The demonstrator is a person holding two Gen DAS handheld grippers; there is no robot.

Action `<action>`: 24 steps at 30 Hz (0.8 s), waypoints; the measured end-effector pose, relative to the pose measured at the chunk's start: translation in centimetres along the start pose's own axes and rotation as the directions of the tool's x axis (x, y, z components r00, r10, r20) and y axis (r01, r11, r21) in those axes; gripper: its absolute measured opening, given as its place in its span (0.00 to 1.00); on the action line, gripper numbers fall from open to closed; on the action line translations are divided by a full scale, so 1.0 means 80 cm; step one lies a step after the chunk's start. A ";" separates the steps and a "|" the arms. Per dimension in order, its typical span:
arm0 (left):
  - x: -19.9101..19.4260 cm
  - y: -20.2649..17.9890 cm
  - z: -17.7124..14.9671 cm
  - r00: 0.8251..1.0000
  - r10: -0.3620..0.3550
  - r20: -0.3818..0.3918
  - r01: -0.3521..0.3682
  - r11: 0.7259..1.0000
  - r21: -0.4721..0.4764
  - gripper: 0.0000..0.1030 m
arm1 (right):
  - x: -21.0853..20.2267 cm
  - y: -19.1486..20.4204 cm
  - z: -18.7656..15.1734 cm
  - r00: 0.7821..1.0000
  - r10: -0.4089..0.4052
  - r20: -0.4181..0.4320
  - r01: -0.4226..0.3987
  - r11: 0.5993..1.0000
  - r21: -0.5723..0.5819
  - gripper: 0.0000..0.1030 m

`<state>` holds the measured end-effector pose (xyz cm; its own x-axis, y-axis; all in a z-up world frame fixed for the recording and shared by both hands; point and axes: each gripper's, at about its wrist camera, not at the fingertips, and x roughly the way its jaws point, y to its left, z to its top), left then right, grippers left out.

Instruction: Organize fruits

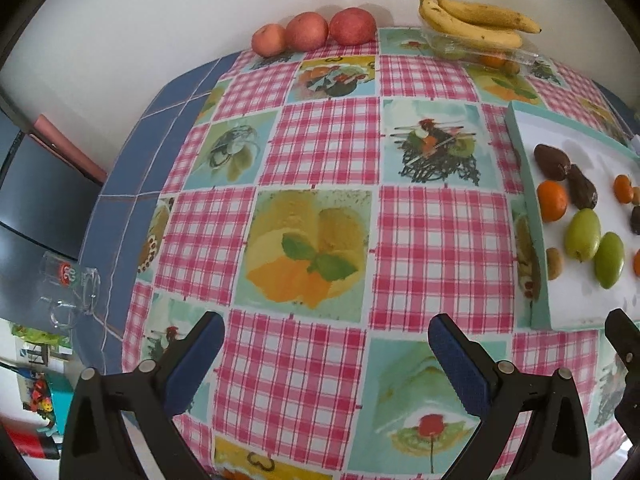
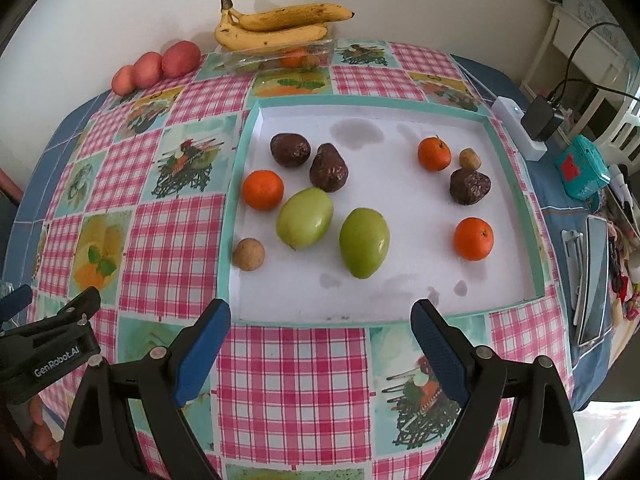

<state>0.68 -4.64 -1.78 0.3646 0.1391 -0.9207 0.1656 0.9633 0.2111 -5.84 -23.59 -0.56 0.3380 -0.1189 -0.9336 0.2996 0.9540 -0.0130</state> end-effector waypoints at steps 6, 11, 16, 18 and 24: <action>0.000 0.004 -0.010 1.000 -0.022 -0.022 0.022 1.000 -0.010 1.00 | 0.002 0.002 -0.006 1.000 -0.004 -0.015 0.004 1.000 -0.016 0.89; -0.005 0.007 -0.019 0.998 -0.053 -0.029 0.052 0.998 -0.018 1.00 | -0.003 0.002 -0.013 1.000 -0.003 -0.008 0.003 1.000 -0.025 0.89; -0.014 0.011 -0.024 0.999 -0.053 -0.005 0.053 0.998 -0.024 1.00 | -0.009 0.004 -0.020 1.000 0.004 0.002 -0.004 0.999 -0.032 0.89; -0.018 0.013 -0.027 0.998 -0.065 0.005 0.065 0.998 -0.026 1.00 | -0.011 0.004 -0.023 1.000 0.007 0.006 -0.007 0.999 -0.033 0.89; -0.027 0.018 -0.034 0.998 -0.053 0.042 0.055 0.998 -0.037 1.00 | -0.015 0.004 -0.023 1.000 0.014 0.016 -0.013 0.999 -0.036 0.89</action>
<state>-2.34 -2.90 -0.35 0.3931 0.0782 -0.9162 0.1514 0.9773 0.1483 -7.82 -22.61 -0.11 0.3562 -0.1099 -0.9279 0.2631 0.9647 -0.0133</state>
